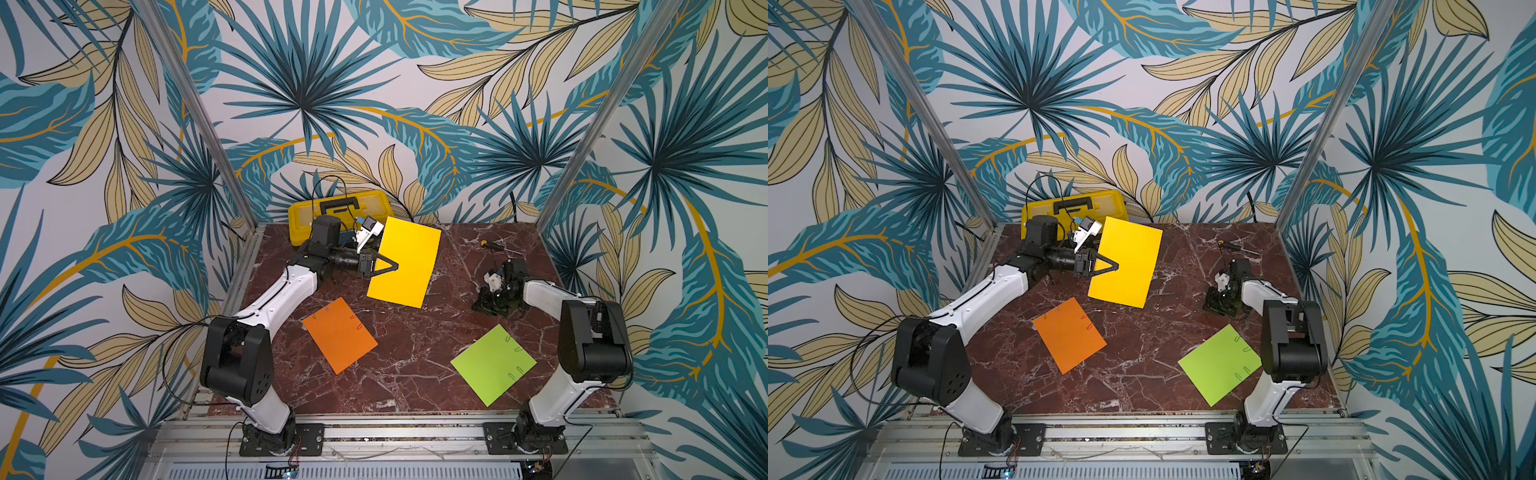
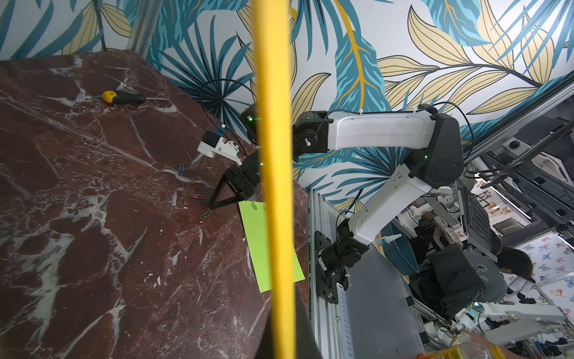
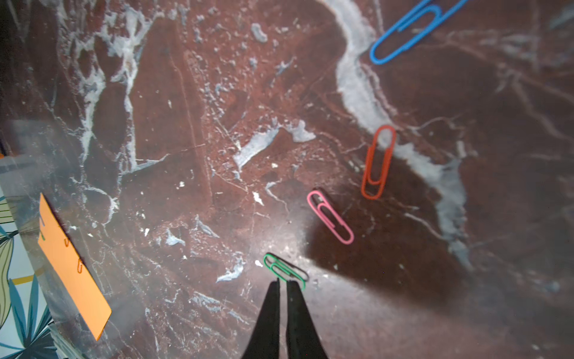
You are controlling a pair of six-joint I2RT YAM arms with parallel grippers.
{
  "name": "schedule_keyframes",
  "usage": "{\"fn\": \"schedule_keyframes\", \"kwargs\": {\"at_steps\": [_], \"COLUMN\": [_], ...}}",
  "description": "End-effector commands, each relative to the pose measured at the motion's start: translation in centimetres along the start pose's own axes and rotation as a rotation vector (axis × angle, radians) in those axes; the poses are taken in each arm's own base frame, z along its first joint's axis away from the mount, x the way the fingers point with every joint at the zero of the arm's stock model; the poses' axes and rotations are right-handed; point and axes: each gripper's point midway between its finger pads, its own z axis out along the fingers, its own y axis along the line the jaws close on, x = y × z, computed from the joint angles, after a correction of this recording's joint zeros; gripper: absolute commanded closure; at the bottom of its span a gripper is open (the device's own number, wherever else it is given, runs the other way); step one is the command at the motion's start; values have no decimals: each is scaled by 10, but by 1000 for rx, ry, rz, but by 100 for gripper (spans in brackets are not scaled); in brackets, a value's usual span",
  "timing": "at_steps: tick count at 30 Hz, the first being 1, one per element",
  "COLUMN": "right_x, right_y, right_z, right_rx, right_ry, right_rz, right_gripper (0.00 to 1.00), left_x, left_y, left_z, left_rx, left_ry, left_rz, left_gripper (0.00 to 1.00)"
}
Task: Unclip the paperclips from the documents
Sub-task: Place the paper clip at the center of the board.
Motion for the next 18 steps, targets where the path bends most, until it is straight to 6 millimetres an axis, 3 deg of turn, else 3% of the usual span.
{"fn": "schedule_keyframes", "kwargs": {"at_steps": [1,6,12,18], "right_x": [7,7,6,5], "right_y": [-11,-11,-10,-5], "right_z": [4,2,-3,-8], "right_rx": [41,46,49,36], "right_ry": [35,32,25,16], "right_rz": [20,17,3,-10], "right_gripper": [88,84,69,62], "left_x": [-5,-5,-4,-3], "left_y": [-10,-10,-7,-6], "left_z": [-5,-5,-4,-4], "left_rx": [-2,-3,-6,-11], "left_ry": [-16,-16,-14,-14], "left_rz": [57,56,51,49], "left_gripper": [100,100,100,100]}}
